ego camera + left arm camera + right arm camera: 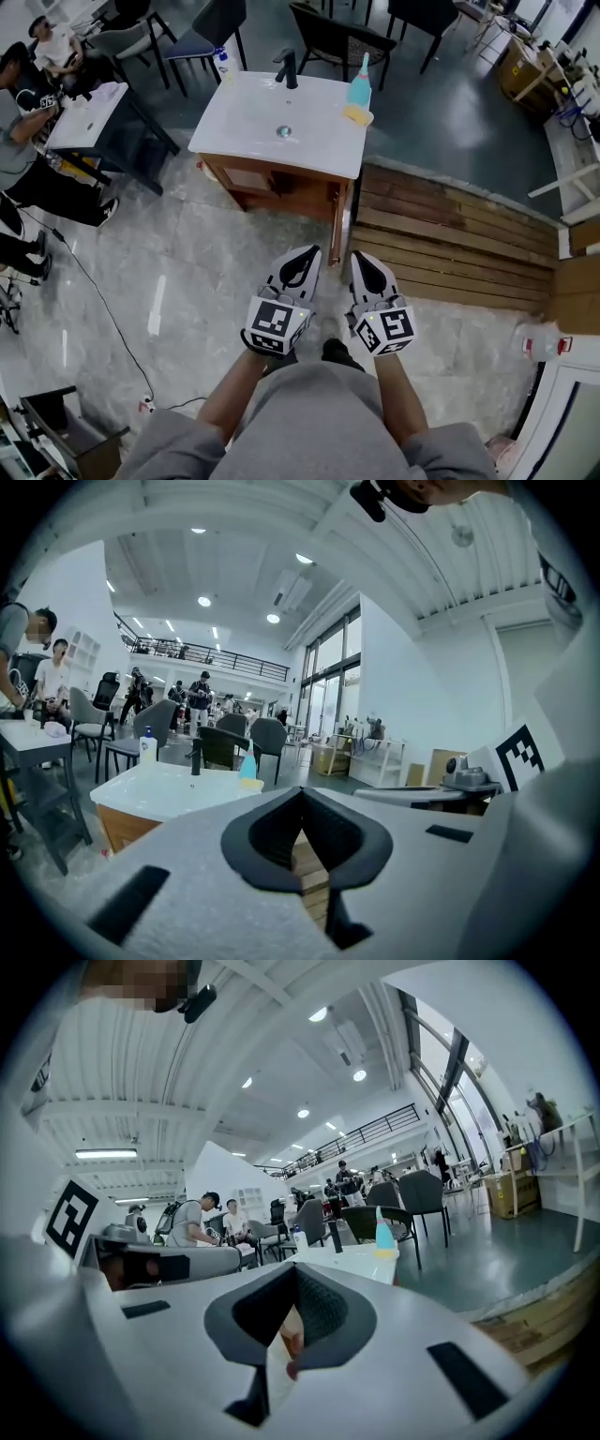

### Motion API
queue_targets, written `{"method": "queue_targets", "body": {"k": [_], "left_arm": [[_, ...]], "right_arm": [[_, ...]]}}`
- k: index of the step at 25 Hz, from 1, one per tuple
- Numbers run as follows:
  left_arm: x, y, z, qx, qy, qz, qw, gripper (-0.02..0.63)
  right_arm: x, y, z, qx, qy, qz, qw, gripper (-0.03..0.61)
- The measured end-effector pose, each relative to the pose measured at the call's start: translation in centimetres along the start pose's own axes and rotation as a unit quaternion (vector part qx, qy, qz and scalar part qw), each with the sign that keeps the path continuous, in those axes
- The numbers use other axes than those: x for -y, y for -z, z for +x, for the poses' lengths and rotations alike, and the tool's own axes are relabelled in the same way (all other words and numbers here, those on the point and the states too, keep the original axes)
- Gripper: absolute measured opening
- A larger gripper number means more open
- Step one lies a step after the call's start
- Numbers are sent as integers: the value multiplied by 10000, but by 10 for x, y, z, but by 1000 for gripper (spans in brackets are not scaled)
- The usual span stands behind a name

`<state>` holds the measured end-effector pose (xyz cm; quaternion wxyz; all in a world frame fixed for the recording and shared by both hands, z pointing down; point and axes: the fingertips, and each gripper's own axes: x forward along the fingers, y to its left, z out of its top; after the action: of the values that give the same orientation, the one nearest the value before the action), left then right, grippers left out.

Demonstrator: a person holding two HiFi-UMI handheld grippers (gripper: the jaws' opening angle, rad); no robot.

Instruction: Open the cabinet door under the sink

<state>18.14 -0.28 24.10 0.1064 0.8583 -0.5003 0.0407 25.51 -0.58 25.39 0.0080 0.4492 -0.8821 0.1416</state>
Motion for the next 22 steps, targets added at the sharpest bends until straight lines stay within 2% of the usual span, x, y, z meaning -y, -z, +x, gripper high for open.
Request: {"method": "queue_targets", "body": {"k": [12, 22], "left_arm": [[5, -74, -16, 578, 175, 364, 9975, 8], [-6, -90, -24, 738, 185, 539, 9956, 8]], "right_arm": [[-24, -71, -8, 549, 0, -441, 9975, 8], [-45, -91, 4, 738, -97, -698, 9948, 8]]}}
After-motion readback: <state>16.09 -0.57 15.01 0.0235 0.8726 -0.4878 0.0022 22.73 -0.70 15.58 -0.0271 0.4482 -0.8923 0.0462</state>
